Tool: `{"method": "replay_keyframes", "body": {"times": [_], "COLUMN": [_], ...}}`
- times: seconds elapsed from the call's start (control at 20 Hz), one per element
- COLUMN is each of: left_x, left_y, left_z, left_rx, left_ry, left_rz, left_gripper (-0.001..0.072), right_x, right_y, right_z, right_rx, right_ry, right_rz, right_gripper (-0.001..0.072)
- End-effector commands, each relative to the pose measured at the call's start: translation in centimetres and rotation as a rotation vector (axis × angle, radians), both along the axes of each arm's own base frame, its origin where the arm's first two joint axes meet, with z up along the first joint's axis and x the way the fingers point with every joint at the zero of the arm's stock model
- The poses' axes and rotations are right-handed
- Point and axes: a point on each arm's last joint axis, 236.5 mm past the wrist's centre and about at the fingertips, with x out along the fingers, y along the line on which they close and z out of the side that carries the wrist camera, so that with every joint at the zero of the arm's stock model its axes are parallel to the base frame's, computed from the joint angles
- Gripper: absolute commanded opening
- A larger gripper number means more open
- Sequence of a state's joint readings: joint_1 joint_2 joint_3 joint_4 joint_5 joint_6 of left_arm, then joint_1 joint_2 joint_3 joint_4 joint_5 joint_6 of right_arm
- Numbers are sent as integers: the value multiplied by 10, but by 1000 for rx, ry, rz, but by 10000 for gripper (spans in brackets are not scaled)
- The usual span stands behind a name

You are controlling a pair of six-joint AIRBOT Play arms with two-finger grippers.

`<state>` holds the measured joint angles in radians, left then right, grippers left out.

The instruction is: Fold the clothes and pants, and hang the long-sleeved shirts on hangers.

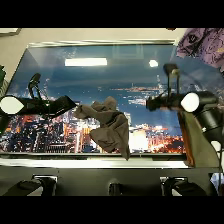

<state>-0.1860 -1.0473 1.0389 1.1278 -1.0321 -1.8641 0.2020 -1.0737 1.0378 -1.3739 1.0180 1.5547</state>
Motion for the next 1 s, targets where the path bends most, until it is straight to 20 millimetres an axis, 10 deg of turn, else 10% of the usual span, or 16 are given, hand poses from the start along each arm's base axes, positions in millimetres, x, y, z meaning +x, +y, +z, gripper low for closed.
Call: {"method": "replay_keyframes", "body": {"times": [0.0, 0.2, 0.4, 0.95], "left_x": [3, 3, 5, 8], "left_y": [9, 9, 10, 13], "left_z": [0, 0, 0, -3], "left_rx": [4, 8, 11, 25], "left_ry": [-1, -3, -8, -13], "left_rz": [17, 17, 21, 25], "left_gripper": [654, 654, 654, 654], "right_x": [-86, -157, -203, -185], "right_y": [34, 108, 98, 85], "right_z": [-72, -77, -105, -141], "right_rx": [164, 565, 526, 483], "right_ry": [364, 563, 689, 614], "right_rz": [13, 150, 189, 31], "right_gripper": [447, 560, 560, 555]}}
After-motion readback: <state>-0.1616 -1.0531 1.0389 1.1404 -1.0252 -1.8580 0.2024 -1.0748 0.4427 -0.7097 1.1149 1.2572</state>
